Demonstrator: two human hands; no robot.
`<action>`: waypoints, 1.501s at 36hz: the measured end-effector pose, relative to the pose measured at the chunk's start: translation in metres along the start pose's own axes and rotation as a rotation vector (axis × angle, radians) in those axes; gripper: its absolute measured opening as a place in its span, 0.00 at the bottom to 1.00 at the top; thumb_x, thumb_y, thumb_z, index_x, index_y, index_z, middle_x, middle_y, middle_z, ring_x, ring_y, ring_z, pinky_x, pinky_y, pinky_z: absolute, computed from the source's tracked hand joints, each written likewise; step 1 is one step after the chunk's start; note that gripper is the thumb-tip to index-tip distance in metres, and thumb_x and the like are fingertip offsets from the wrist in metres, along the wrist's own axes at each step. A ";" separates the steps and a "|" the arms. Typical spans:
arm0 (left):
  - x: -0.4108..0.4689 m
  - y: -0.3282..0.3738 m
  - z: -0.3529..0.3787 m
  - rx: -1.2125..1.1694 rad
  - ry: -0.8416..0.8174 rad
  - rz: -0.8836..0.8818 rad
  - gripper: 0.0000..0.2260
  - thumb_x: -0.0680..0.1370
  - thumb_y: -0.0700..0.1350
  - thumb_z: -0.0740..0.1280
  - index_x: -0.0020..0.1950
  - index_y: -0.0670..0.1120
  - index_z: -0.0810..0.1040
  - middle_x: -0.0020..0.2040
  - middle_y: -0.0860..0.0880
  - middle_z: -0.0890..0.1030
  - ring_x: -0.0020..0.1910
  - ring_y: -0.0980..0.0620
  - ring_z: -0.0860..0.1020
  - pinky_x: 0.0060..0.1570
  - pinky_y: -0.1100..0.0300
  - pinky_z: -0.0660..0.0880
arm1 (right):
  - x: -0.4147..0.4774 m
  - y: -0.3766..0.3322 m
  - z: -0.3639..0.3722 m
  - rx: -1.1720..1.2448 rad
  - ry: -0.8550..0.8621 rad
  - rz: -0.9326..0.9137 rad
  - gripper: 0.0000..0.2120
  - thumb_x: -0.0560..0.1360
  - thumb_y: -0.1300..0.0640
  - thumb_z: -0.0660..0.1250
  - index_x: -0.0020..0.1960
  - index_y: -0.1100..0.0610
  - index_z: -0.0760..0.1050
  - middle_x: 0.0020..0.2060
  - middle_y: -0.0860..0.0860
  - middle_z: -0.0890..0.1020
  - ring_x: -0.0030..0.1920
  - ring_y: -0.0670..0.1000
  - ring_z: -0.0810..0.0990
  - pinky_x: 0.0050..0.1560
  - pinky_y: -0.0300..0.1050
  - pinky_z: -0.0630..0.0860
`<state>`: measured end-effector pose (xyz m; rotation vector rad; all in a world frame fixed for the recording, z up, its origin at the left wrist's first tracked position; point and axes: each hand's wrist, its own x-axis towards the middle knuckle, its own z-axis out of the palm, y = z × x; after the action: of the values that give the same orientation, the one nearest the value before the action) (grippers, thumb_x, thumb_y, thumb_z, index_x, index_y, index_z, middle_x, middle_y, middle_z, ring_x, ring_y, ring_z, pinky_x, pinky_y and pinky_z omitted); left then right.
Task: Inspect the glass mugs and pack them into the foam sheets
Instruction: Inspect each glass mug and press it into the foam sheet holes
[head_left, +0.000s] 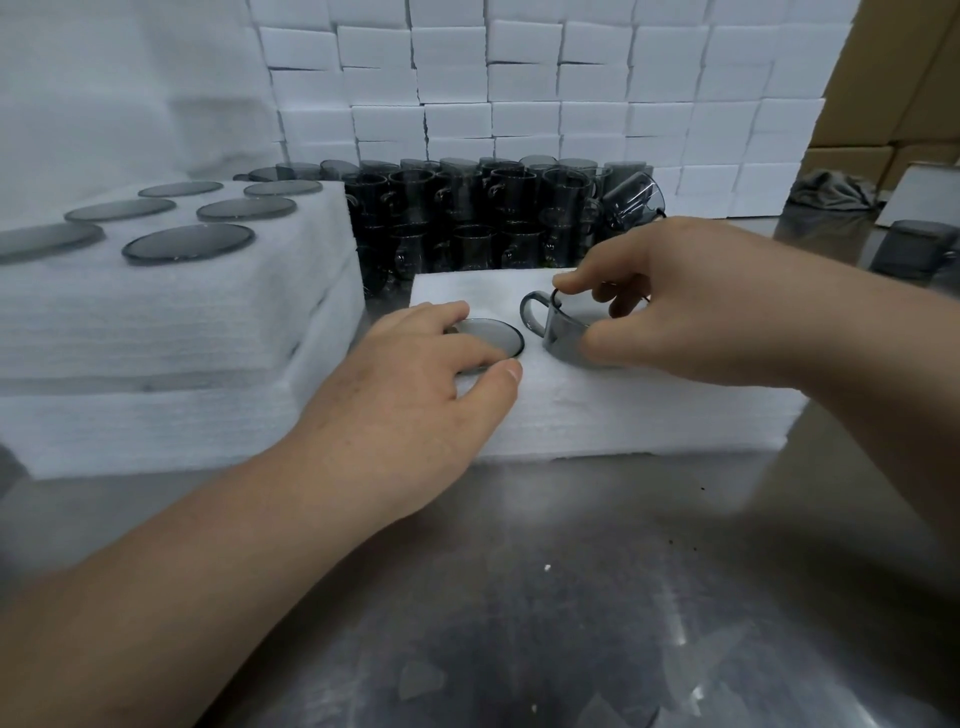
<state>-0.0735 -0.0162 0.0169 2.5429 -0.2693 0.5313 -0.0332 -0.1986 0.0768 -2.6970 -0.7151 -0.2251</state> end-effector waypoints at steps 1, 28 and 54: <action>0.000 0.000 0.000 0.003 0.000 -0.001 0.20 0.68 0.61 0.52 0.52 0.61 0.79 0.70 0.60 0.64 0.69 0.63 0.55 0.58 0.69 0.52 | 0.000 0.000 0.000 -0.002 0.002 0.002 0.22 0.63 0.38 0.63 0.57 0.37 0.74 0.39 0.34 0.70 0.44 0.38 0.72 0.40 0.34 0.67; 0.001 -0.003 -0.007 0.197 0.046 0.047 0.26 0.62 0.67 0.58 0.49 0.53 0.80 0.73 0.58 0.60 0.68 0.60 0.55 0.49 0.72 0.50 | -0.001 0.001 0.016 0.399 0.380 -0.055 0.13 0.57 0.45 0.62 0.42 0.34 0.72 0.42 0.39 0.77 0.43 0.39 0.77 0.47 0.39 0.75; -0.001 -0.009 -0.003 0.329 0.090 0.175 0.14 0.63 0.50 0.77 0.40 0.44 0.80 0.74 0.44 0.61 0.70 0.45 0.60 0.63 0.57 0.57 | -0.007 0.009 0.020 0.329 0.673 -0.320 0.22 0.64 0.48 0.58 0.58 0.50 0.65 0.49 0.41 0.69 0.48 0.40 0.72 0.46 0.33 0.72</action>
<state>-0.0730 -0.0067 0.0150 2.8174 -0.4028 0.8139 -0.0333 -0.2017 0.0541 -1.9917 -0.8583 -0.9446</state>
